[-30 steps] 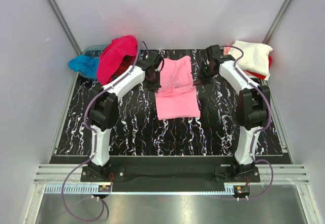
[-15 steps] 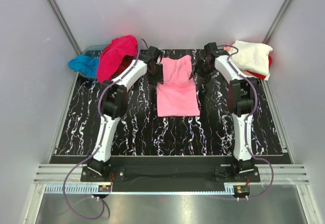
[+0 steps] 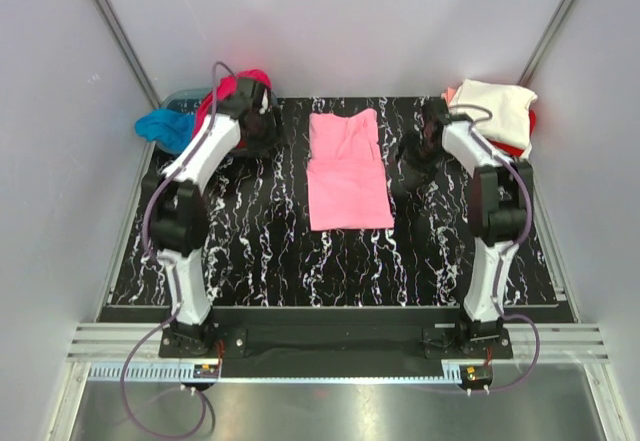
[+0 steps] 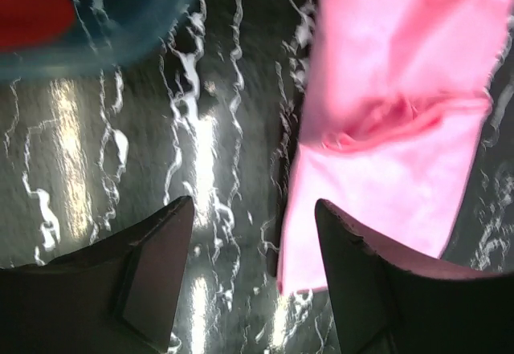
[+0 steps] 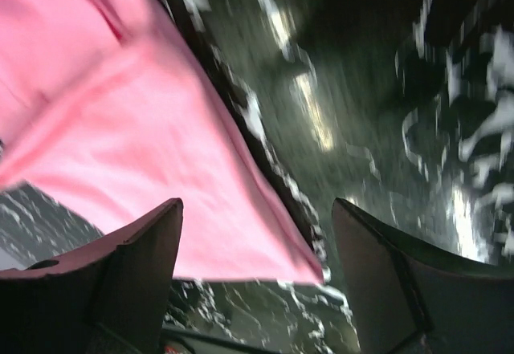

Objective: Fold and stack the t-shirts

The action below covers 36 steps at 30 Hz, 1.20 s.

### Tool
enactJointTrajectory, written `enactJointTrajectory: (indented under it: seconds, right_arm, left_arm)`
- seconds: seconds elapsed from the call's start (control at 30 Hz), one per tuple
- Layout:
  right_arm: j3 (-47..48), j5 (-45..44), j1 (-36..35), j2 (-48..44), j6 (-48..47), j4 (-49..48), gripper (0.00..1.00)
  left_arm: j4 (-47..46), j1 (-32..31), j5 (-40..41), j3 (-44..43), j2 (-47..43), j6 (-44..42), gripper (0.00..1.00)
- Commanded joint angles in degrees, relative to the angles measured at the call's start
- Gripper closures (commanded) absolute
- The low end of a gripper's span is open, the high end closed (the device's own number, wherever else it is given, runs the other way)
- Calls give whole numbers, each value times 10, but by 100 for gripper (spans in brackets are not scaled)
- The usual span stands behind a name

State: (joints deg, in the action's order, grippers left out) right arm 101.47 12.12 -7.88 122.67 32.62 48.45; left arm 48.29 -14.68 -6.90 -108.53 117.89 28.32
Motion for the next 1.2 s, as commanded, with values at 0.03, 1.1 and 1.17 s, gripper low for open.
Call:
enactJointTrajectory:
  seconds: [0.03, 1.1, 1.17]
  right_arm:
    - [-197, 50, -4, -132, -5, -112, 18]
    - [-431, 121, -8, -186, -36, -260, 74]
    - [-434, 121, -8, -187, -35, -262, 78]
  left_arm:
    - [-115, -26, -23, 202, -149, 20, 34]
    - [-419, -172, -46, 569, -157, 172, 48]
    - [-421, -172, -39, 570, -156, 172, 61]
